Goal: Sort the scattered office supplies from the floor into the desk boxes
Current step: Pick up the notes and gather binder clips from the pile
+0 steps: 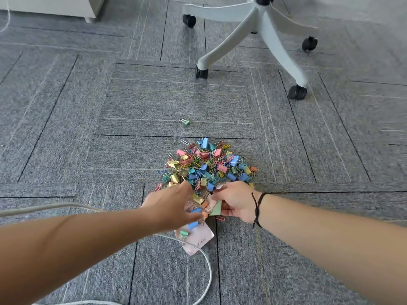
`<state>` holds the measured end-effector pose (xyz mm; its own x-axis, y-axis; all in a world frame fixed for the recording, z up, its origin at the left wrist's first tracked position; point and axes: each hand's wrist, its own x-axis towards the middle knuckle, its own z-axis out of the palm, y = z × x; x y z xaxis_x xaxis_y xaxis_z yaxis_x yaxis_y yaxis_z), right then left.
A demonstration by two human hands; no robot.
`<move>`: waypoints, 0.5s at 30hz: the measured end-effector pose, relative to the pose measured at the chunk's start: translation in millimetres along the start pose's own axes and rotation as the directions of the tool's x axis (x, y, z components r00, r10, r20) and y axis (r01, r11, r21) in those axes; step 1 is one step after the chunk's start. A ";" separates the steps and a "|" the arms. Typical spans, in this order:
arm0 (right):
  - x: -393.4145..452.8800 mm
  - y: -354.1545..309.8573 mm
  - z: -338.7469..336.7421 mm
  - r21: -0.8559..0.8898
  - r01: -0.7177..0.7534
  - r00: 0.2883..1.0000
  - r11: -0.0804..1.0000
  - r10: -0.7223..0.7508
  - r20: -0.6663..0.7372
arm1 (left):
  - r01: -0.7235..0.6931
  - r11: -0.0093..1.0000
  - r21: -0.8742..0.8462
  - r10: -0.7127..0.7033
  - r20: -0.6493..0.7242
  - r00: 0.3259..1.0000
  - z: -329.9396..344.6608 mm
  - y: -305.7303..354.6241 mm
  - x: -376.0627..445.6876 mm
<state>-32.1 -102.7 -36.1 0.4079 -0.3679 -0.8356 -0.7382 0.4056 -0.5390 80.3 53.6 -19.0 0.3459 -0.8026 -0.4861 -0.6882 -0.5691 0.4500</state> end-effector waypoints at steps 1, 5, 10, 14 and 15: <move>-2.1 0.6 1.4 -0.016 0.016 1.000 1.000 -0.016 -0.005 | -0.003 1.000 0.006 0.003 -0.014 1.000 -0.5 -1.3 0.0; -10.4 -0.4 5.9 -0.031 0.061 0.998 0.998 -0.061 0.008 | -0.004 0.998 0.057 0.006 -0.027 1.000 -2.1 -7.9 -1.4; -19.7 -19.6 -6.9 -0.017 0.106 0.984 0.994 -0.102 0.147 | 0.076 0.984 -0.159 -0.078 -0.008 0.997 -7.7 -13.7 -0.6; -24.3 -29.4 -31.8 0.058 0.090 0.957 0.994 -0.103 0.271 | 0.132 0.880 -0.455 -0.160 -0.023 0.987 -18.1 -12.5 3.0; -25.5 -30.7 -37.0 0.074 0.089 0.954 0.993 -0.106 0.281 | 0.136 0.855 -0.501 -0.176 -0.033 0.984 -21.0 -12.9 4.1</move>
<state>-39.7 -136.7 5.7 0.6184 -0.1594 -0.7695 -0.6571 0.4323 -0.6176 103.9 53.9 -11.1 0.4822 -0.6954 -0.5327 -0.2218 -0.6852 0.6937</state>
